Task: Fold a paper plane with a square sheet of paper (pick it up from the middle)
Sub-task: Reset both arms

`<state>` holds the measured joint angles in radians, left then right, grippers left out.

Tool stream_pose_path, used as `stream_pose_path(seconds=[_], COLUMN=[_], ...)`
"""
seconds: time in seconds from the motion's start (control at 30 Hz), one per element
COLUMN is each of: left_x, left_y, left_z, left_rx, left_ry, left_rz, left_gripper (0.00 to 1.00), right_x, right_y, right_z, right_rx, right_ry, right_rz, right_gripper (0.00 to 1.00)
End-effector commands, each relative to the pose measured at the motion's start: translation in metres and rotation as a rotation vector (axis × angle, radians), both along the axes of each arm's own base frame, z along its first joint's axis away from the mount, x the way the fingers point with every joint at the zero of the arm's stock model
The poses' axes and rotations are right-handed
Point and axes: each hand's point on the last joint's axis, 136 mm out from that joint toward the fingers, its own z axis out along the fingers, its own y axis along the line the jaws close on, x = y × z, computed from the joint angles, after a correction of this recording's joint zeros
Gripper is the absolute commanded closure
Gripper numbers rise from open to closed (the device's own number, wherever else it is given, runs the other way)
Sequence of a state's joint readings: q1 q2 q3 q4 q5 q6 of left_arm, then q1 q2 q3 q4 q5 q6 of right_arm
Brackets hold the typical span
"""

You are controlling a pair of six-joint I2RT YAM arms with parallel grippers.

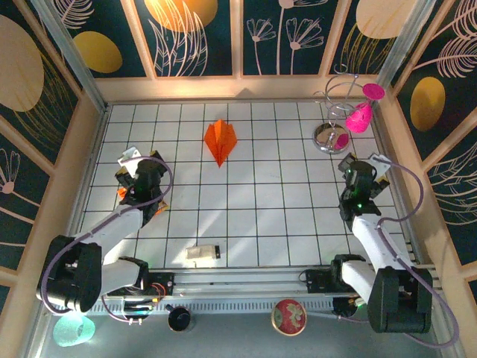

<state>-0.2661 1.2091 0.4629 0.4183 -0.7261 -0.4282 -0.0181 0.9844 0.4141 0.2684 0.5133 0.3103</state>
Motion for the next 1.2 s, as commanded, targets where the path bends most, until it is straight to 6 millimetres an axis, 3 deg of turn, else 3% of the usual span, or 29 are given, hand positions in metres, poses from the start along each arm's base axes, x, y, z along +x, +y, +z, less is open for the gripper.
stream_pose_path(seconds=[0.0,0.07,0.2,0.4,0.57,1.17], left_x=[0.0,0.002,0.01,0.023,0.019,0.021], left_y=[0.018,0.023,0.029,0.014,0.002,0.004], left_z=[0.02,0.024,0.011,-0.001,-0.001,-0.016], left_rx=[0.098,0.148,0.132,0.122,0.13,0.118], left_ry=[-0.08,-0.093,-0.086,-0.13,-0.184,-0.226], left_rz=[0.048,0.043,-0.021,-0.194,-0.319,-0.369], left_gripper=[0.01,0.01,0.01,0.01,0.01,0.01], right_x=[0.014,0.019,0.032,0.042,0.043,0.052], right_y=[0.008,0.014,0.02,0.032,0.041,0.071], right_z=[0.014,0.011,-0.006,-0.015,-0.018,-0.036], right_rx=[-0.063,-0.09,-0.094,-0.101,-0.078,-0.14], right_ry=[-0.106,-0.129,-0.115,-0.172,-0.235,-0.237], right_rz=[0.102,0.159,0.219,0.311,0.4,0.534], right_gripper=[0.01,0.01,0.01,0.01,0.01,0.01])
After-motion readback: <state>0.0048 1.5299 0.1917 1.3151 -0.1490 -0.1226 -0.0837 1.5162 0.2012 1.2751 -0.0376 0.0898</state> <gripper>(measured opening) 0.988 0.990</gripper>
